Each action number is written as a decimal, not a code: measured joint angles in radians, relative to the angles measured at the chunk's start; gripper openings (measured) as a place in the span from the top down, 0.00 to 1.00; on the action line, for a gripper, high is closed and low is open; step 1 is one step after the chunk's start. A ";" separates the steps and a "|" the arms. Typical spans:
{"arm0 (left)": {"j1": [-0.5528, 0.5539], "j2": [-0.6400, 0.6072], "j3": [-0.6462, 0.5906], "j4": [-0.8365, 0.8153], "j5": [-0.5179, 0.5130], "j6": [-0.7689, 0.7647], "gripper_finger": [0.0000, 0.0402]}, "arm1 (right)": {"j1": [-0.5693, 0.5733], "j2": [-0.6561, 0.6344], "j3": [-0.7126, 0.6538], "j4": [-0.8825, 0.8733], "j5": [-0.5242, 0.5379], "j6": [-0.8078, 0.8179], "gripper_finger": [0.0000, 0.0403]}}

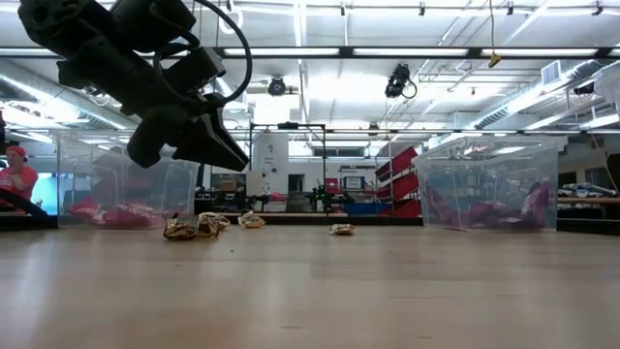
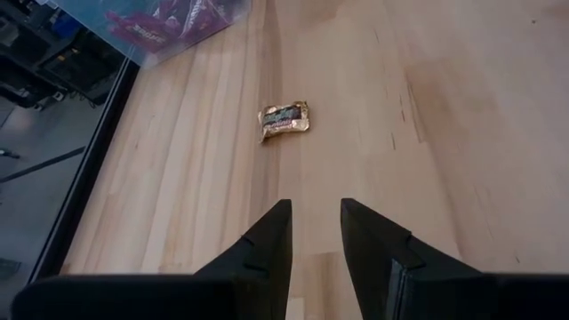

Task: Sort candy
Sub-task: Put the yellow candy into the bottom right transparent bin

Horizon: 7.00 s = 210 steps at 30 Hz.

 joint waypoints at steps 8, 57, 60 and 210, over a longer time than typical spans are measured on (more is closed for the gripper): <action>0.000 0.000 0.000 0.000 -0.005 0.001 0.75 | 0.063 0.093 0.000 0.066 -0.037 0.016 0.98; 0.000 0.000 0.000 0.077 0.013 0.024 0.75 | 0.088 -0.003 0.000 0.189 0.207 0.122 1.00; 0.000 0.000 0.000 0.074 0.016 0.024 0.75 | 0.081 -0.026 -0.002 0.146 0.105 0.125 1.00; -0.111 0.046 -0.185 0.054 0.116 -0.344 0.84 | -0.219 -0.056 0.012 0.548 0.631 -0.704 0.88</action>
